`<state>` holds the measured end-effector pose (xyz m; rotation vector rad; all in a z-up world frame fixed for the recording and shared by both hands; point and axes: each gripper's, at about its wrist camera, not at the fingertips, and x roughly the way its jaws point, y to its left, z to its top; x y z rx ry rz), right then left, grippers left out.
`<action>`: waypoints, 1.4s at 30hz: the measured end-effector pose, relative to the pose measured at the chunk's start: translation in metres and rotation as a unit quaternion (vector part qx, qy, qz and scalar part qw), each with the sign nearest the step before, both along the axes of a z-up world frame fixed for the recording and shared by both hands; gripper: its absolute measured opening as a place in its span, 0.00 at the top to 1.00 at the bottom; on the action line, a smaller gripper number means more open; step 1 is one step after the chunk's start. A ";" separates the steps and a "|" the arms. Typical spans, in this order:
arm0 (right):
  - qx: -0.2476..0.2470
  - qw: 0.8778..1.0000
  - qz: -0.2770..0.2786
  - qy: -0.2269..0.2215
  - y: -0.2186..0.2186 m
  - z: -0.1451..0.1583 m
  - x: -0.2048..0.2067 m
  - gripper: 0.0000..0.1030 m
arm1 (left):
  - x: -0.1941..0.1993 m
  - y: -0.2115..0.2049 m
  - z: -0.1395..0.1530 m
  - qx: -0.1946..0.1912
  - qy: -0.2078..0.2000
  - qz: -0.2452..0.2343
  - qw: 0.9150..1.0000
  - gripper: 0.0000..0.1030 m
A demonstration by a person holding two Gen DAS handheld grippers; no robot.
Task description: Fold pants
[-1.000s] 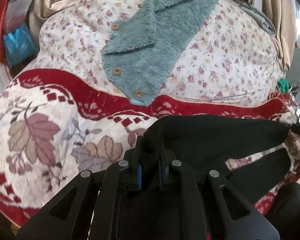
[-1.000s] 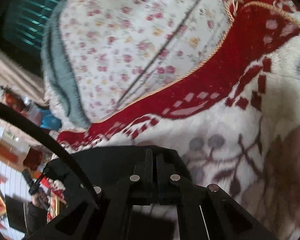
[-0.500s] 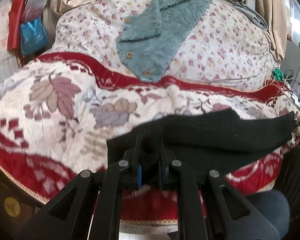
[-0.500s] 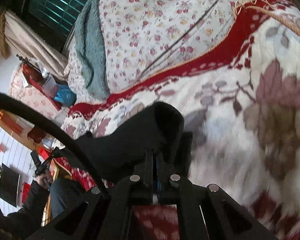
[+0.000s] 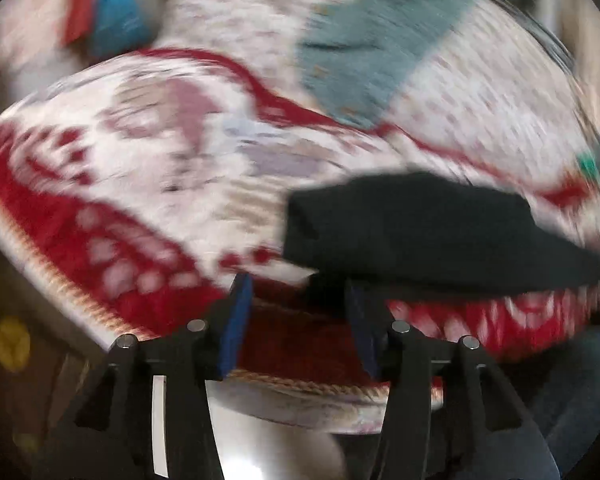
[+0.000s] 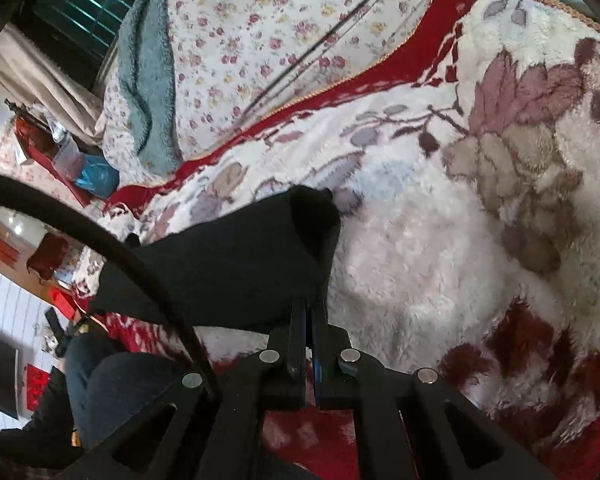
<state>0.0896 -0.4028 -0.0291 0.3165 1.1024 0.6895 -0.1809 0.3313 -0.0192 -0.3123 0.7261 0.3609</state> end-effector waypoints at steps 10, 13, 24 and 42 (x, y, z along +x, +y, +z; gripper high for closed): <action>-0.009 1.000 -0.001 0.009 0.003 -0.010 -0.002 0.98 | 0.024 -0.014 0.079 -0.196 -0.182 -0.033 0.963 0.32; 0.000 1.000 -0.006 0.013 0.002 -0.014 -0.001 0.98 | 0.055 -0.017 0.048 -0.268 -0.106 -0.045 0.957 0.32; 0.015 0.999 -0.027 0.023 -0.002 -0.018 -0.006 0.98 | 0.181 0.035 -0.016 -0.238 0.058 0.011 0.969 0.51; 0.023 0.998 -0.052 0.038 -0.015 -0.019 -0.009 0.91 | 0.103 -0.037 -0.023 -0.184 0.028 -0.047 0.981 0.56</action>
